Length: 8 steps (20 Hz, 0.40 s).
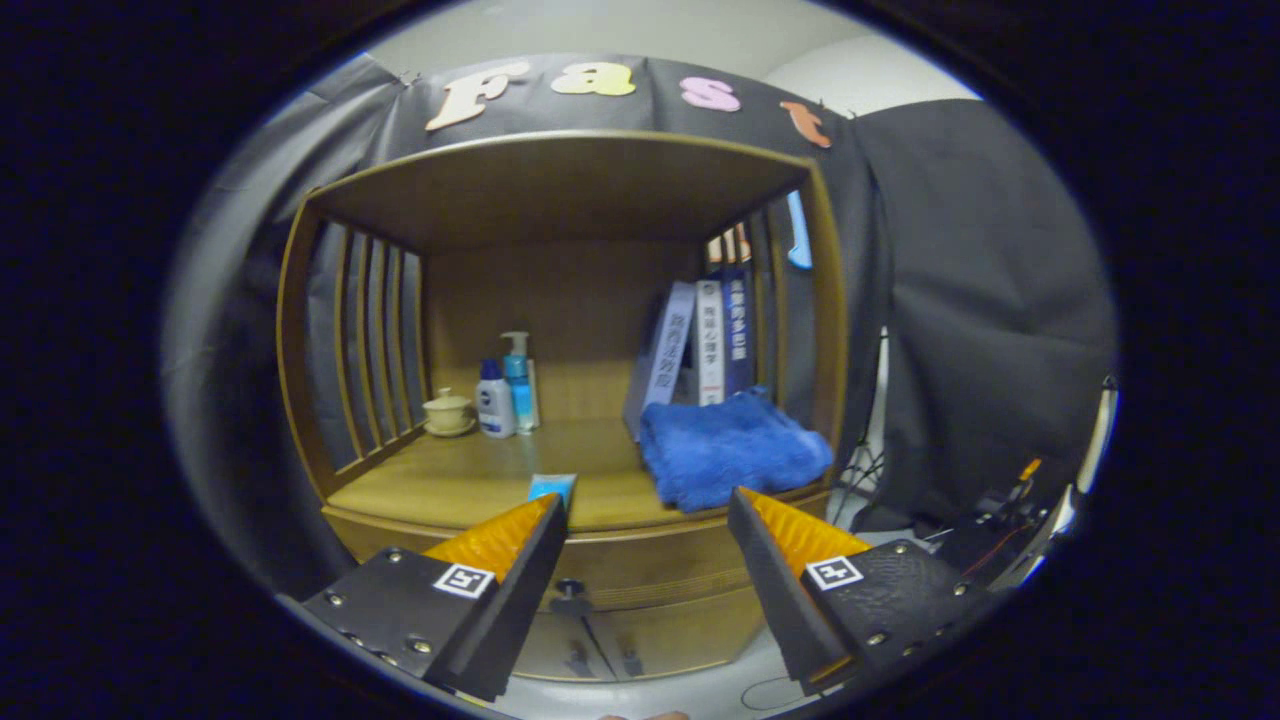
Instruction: Pull open the drawer, take out the items inside it, and place them on the countertop above the cabinet.
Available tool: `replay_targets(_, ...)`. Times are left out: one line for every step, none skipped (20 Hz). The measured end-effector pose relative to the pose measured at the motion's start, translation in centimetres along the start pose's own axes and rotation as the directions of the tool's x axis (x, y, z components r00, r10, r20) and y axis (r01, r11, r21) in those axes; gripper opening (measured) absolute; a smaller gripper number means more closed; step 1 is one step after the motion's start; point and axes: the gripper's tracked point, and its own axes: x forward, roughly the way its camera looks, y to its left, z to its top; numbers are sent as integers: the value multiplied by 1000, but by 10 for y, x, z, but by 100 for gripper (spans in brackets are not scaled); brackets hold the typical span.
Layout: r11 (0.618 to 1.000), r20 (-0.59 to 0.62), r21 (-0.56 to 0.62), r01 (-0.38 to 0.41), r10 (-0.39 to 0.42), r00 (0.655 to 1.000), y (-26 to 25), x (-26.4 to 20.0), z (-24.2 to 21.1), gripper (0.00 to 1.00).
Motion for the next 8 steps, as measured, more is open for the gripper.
replay_targets(1000,10,-7,20,-20,1000,-11,-7,8,97)
replay_targets(999,21,-13,38,-38,999,-22,-14,13,98)
replay_targets(998,33,-18,52,-51,998,-36,-19,19,98)
replay_targets(998,43,-20,66,-65,997,-47,-25,24,98)
replay_targets(996,50,-24,83,-82,995,-57,-31,29,98)
replay_targets(995,57,-25,99,-98,994,-68,-36,32,98)
replay_targets(993,61,-25,112,-111,992,-78,-42,34,98)
replay_targets(992,69,-19,121,-120,990,-86,-46,37,98)
